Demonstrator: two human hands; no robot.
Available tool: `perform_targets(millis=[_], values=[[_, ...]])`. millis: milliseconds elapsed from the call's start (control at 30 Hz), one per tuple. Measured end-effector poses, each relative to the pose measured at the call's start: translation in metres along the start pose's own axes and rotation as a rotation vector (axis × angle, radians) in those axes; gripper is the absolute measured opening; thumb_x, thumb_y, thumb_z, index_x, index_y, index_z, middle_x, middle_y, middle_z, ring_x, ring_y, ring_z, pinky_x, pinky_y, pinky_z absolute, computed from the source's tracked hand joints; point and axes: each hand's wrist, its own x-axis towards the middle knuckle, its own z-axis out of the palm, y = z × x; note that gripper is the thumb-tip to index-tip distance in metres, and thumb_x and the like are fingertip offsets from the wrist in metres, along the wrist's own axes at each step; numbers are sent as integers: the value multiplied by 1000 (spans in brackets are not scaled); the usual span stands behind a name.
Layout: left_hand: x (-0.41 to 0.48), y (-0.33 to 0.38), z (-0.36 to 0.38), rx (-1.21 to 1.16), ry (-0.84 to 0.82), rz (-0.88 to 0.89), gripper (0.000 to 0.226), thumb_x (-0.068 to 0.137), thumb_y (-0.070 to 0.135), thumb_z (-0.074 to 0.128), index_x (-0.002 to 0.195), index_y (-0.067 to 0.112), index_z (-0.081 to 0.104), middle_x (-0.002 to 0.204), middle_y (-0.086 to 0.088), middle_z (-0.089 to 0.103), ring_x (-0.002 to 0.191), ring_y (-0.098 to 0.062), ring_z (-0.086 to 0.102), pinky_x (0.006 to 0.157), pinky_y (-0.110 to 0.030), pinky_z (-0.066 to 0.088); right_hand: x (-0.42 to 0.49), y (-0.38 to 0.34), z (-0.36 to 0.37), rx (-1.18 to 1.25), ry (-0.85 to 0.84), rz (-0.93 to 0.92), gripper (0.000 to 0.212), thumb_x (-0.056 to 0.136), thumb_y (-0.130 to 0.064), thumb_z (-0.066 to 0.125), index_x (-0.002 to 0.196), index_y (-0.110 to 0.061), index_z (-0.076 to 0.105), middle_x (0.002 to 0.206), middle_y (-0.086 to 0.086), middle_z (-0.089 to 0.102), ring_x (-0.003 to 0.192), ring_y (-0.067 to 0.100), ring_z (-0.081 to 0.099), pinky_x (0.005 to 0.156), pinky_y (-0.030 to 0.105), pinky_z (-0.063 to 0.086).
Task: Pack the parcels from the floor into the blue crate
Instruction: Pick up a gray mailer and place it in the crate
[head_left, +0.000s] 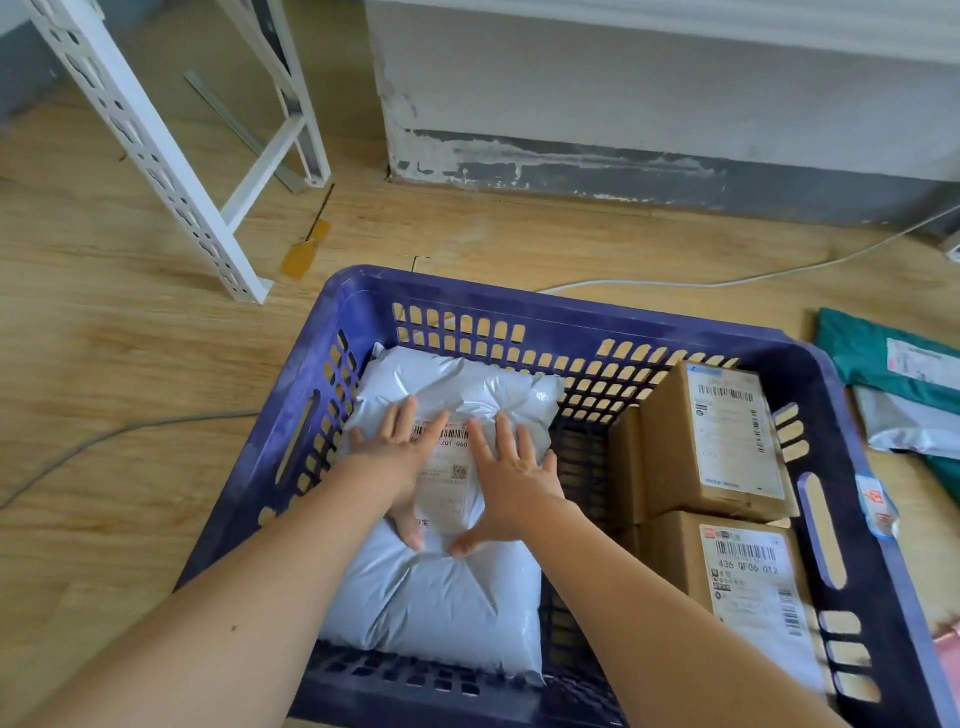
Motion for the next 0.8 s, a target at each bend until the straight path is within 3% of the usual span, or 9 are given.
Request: perform_targets(millis=[800], values=[[23,6,14,-26,-29,-23,149,55,44,86,135,30,-39,142,-14,-46,135,-30,-35,113,-62,3,14,1,15,24,-31,20,142,59,-54,81,142,-24,-31,151,9,-34,143,36,-20,113,59,5]])
